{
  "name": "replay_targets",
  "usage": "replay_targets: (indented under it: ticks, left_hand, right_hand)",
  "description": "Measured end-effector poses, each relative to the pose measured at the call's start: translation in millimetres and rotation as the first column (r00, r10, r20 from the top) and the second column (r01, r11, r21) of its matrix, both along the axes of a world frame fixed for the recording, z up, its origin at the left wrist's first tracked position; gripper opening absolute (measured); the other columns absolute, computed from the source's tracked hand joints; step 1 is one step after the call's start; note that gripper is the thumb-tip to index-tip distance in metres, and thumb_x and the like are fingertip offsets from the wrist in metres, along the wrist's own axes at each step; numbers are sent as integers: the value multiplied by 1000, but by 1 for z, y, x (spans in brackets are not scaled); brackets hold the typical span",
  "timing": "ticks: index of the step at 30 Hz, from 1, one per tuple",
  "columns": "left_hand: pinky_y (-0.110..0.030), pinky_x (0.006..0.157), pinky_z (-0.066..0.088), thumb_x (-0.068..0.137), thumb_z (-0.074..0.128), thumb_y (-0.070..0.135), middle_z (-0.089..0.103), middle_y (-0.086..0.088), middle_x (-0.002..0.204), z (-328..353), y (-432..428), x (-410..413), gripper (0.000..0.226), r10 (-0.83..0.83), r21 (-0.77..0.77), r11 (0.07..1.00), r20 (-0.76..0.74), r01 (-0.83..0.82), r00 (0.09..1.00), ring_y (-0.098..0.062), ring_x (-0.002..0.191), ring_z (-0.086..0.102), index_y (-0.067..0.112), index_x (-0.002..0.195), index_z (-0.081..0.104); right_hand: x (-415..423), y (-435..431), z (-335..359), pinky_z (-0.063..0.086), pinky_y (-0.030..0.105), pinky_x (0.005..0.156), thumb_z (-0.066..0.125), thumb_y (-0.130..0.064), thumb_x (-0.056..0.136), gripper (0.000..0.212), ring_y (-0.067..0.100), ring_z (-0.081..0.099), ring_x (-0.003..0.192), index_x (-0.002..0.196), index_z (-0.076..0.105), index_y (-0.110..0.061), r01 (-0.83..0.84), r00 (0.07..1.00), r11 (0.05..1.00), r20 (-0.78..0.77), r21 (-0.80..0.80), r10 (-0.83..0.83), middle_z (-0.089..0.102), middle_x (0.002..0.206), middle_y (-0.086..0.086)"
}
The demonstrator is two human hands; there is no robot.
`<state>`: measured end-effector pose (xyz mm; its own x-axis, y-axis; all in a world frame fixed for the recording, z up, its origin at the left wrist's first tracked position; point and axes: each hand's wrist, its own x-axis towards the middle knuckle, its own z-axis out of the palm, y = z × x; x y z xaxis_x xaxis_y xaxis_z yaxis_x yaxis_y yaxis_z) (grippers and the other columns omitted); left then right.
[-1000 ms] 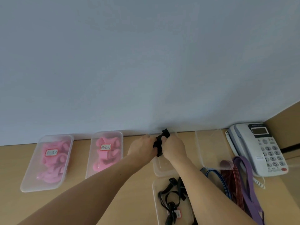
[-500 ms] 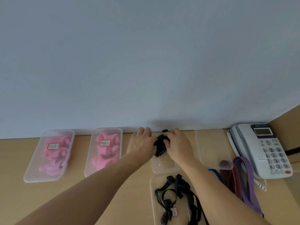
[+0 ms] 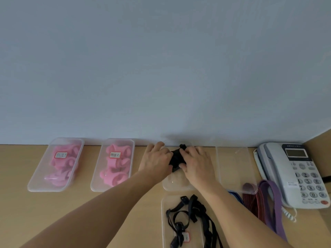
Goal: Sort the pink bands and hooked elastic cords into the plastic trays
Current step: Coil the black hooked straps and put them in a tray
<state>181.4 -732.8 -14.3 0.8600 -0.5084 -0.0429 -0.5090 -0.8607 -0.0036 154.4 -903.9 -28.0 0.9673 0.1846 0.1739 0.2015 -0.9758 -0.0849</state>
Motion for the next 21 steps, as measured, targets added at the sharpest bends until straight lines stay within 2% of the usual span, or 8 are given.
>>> replay_targets:
  ticks: [3,6,9,13,17,19,21]
  left_hand:
    - [-37,104,28,90,51,39,64,4,121,0,-4,-1,35,32,20,999,-6,-31,999,-22,135,35,20,118,62]
    - [-37,109,26,91,50,43,57,2,131,3,-6,-6,44,54,-13,998,-44,-54,998,-23,139,31,21,128,54]
    - [-36,108,28,89,50,43,51,3,137,14,-8,-12,53,72,-123,989,-45,-77,996,-22,137,32,23,137,45]
    - [-35,106,32,87,51,40,50,3,136,30,-4,-25,52,100,-190,976,-53,-108,994,-19,132,35,23,136,47]
    - [-33,107,32,86,55,37,50,3,136,45,6,-43,54,127,-275,948,-125,-158,984,-19,129,37,24,138,48]
    - [-30,105,32,87,56,35,52,1,133,51,12,-56,52,141,-336,924,-145,-183,979,-19,127,40,22,137,50]
    - [-29,97,38,88,55,34,56,1,126,56,21,-73,47,155,-376,900,-203,-223,967,-19,120,47,22,134,54]
  right_hand:
    - [0,1,1,49,37,77,75,-37,81,52,25,56,100,128,64,-19,0,998,1000,-57,4,0,63,110,-1]
    - [2,-2,5,42,35,90,62,-41,91,53,23,48,113,139,52,-24,-22,993,999,-117,48,28,56,124,-4]
    - [2,0,18,43,35,94,64,-37,90,47,22,49,116,134,56,-26,-26,997,993,-76,117,35,56,126,-5]
    - [-11,2,35,40,33,101,61,-35,91,42,19,44,122,132,57,-27,1,994,989,-108,148,15,51,132,-6]
    - [-40,3,47,40,34,102,53,-29,94,43,20,40,125,136,54,-25,29,989,983,-146,180,-2,46,137,-4]
    - [-57,7,55,43,35,99,52,-24,94,40,21,44,122,133,58,-22,17,995,980,-96,199,2,50,132,-3]
    - [-80,14,60,48,34,93,57,-17,92,33,21,51,113,125,65,-17,-27,999,967,-12,253,31,57,122,-1]
